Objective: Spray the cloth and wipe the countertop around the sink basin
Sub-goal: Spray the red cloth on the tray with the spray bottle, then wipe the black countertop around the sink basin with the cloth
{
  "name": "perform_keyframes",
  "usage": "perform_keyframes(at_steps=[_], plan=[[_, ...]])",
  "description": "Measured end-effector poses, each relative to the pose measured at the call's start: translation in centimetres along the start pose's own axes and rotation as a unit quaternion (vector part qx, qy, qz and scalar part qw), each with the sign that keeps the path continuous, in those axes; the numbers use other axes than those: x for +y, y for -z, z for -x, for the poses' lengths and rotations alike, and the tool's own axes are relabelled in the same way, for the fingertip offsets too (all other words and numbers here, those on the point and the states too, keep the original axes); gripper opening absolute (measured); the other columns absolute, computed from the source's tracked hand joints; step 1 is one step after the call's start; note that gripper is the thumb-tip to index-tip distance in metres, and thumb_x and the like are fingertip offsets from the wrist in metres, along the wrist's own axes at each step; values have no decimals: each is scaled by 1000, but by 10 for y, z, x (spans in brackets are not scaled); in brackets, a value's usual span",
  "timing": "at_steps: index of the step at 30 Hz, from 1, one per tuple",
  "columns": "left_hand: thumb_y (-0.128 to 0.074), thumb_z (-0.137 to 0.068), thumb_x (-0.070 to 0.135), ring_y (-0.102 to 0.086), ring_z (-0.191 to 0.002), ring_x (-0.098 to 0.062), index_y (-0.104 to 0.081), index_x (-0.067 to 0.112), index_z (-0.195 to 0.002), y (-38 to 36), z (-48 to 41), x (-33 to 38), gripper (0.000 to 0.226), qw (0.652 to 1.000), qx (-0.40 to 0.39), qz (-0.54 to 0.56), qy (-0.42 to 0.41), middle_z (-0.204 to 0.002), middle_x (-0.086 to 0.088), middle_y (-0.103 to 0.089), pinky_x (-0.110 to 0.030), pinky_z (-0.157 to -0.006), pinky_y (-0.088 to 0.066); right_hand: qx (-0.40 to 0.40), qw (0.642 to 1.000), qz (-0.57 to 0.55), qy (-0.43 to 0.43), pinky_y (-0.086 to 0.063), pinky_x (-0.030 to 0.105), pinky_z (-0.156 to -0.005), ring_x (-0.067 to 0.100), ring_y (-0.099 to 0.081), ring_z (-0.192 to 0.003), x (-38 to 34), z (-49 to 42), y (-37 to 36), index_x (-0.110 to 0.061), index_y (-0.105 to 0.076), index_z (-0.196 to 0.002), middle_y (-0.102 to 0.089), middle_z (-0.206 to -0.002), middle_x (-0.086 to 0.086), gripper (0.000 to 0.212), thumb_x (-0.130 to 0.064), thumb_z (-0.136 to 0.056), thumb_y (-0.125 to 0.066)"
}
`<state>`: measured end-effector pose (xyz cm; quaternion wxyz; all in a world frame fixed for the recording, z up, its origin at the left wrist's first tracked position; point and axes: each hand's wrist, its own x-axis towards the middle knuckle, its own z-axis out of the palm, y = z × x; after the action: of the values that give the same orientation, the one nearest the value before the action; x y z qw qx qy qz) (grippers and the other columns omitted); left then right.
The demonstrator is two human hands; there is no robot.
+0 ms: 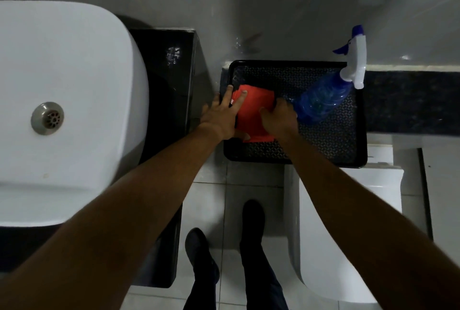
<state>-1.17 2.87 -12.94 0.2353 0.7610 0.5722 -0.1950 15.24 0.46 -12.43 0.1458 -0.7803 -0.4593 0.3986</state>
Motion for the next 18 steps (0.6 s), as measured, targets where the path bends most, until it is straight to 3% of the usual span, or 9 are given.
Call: perform_keyframes(at_steps=[5, 9, 12, 15, 18], plan=[[-69, -70, 75, -1, -153, -39, 16, 35, -156, 3, 13, 10, 127, 998, 39, -52, 0, -168, -10, 11, -64, -117, -20, -12, 990, -125, -62, -53, 35, -82, 29, -64, -100, -7, -16, -3, -5, -61, -116, -66, -116, 15, 38, -23, -83, -65], [-64, -82, 66, 8, -154, -36, 12, 23, -158, 22, 40, 21, 116, 994, 67, -90, -2, -168, -12, 12, -62, -121, -10, 15, 979, -202, 7, -44, 24, -64, 15, -61, -82, -29, 3, 7, -16, -61, -103, -65, -92, -3, 26, -22, -79, -68], [-54, -91, 59, 14, -153, -34, 1, 14, -159, 58, 73, 23, 99, 978, 141, -153, 15, -168, -14, 8, -62, -121, 0, 58, 970, -202, 125, -45, 18, -67, 10, -62, -82, -63, 23, 24, -28, -58, -95, -61, -86, -12, 21, -23, -77, -68], [-47, -93, 51, 9, -154, -35, -15, 10, -158, 94, 114, 5, 84, 946, 279, -161, 45, -168, -16, -4, -62, -121, 1, 123, 945, -165, 256, -51, 32, -81, 19, -61, -93, -107, 31, 31, -18, -61, -106, -64, -104, 5, 27, -21, -81, -68], [-41, -93, 53, 4, -154, -37, -17, 10, -158, 109, 153, -35, 81, 920, 359, -132, 85, -167, -17, -7, -62, -121, -3, 141, 912, -55, 380, -48, 40, -92, 32, -56, -107, -159, 32, 14, -9, -57, -118, -59, -119, 16, 36, -20, -85, -64]])
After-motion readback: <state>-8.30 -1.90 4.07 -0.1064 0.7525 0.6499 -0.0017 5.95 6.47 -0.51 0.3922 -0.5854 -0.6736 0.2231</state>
